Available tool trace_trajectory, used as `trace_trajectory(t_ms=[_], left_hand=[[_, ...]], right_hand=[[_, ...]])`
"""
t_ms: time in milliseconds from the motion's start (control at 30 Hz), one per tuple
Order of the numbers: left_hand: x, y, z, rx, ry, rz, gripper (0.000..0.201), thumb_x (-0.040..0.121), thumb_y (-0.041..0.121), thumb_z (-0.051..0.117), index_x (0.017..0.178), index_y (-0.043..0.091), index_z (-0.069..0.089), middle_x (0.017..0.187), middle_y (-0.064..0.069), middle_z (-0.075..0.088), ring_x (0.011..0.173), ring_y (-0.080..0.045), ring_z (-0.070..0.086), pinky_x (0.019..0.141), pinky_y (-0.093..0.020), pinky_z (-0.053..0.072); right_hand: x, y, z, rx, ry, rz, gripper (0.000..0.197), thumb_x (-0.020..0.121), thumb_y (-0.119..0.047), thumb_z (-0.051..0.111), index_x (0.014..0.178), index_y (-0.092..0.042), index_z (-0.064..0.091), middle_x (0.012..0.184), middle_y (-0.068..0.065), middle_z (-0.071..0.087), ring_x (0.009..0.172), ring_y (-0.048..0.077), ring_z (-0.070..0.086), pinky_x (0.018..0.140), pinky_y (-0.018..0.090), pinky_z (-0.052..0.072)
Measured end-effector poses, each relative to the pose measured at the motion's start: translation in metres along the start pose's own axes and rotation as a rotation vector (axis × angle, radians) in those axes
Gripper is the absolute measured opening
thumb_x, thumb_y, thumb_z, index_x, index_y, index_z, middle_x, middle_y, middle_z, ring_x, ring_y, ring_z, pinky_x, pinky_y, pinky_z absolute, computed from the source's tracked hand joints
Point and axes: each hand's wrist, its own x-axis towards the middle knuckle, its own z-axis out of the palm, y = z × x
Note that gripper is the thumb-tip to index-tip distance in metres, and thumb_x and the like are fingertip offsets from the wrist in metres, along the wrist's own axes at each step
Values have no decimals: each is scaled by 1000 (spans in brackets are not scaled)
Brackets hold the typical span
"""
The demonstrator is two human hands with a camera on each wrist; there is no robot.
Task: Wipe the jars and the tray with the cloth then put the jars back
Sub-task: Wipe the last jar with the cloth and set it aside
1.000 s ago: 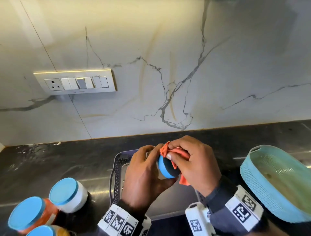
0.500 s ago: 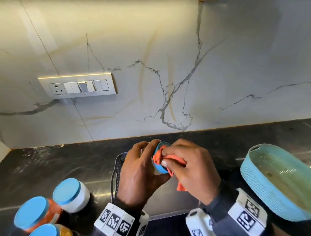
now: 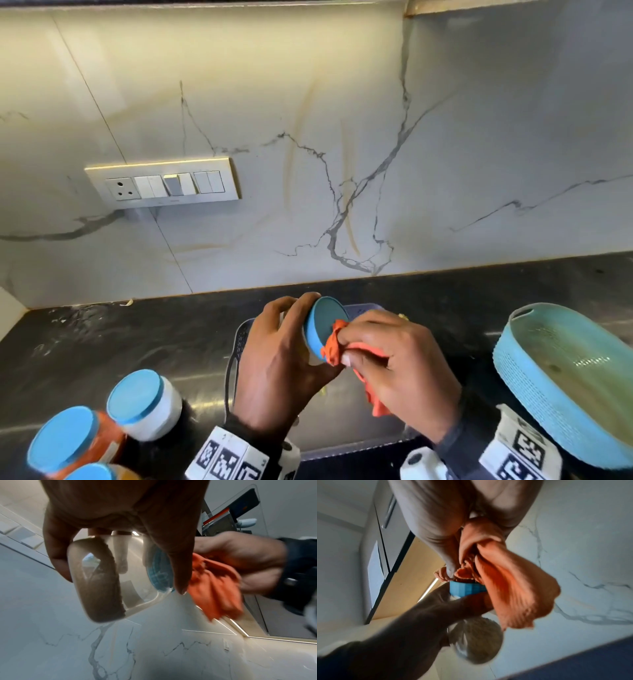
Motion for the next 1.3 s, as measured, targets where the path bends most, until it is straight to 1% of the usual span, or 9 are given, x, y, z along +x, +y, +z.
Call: trace_trajectory(t_ms=[200,333,433,600,733,867,1000,1133,1300], left_hand=[[-3,5,4,38,-46,26,77,65,62,79,134,34,59,122,8,60,111,-15,59,86,-37,56],[4,3,-6,-13,20,23,72,66,60,80,130,35,58,120,10,61,111,-10,59,86,-33,56],[3,0,-11,-20,70,8,74,64,60,84,128,33,56,117,10,61,110,-11,60,85,-31,55],[-3,8,-2,-46,26,28,78,61,54,87,130,31,58,115,11,62,110,-11,57,82,-35,55],[0,12,-4,-61,15,41,74,66,57,82,131,29,60,116,14,64,111,-9,58,83,-30,54],[1,4,-10,-44,17,-10,72,65,61,79,128,32,60,117,13,63,112,-5,56,85,-26,52],[-4,8,-5,-20,-1,21,79,61,60,85,130,35,58,116,13,62,109,-7,56,83,-31,55],[-2,19,-3,-48,-16,23,80,62,60,80,134,37,56,118,15,62,109,-11,59,82,-33,56],[2,11,-8,-45,10,-3,68,64,62,78,122,31,59,110,18,63,108,-3,55,81,-24,51]], right_hand=[[25,18,6,-18,171,100,16,79,-14,77,94,-21,77,93,-12,72,87,4,67,80,26,58],[22,-11,7,16,109,-9,15,83,-21,71,96,-23,77,95,-14,69,89,2,65,83,15,52],[6,-8,2,5,29,-22,16,80,-14,73,92,-24,78,93,-14,66,88,2,64,82,16,47],[28,13,-1,-63,108,118,17,80,-17,76,95,-21,80,90,-12,67,82,5,64,78,14,50],[38,-9,5,-6,137,32,18,82,-21,72,98,-19,80,94,-9,70,86,3,65,82,10,50],[9,-10,2,33,31,-44,14,82,-23,68,93,-24,77,96,-17,67,86,0,64,75,23,51],[13,14,-5,6,50,32,15,77,-12,73,89,-21,77,92,-15,67,79,-8,61,70,8,48],[31,1,0,-38,147,30,15,80,-19,71,93,-22,77,93,-11,72,86,3,65,81,14,51],[13,-6,-1,47,2,-70,13,83,-17,69,93,-19,76,96,-11,69,89,6,66,79,19,53]])
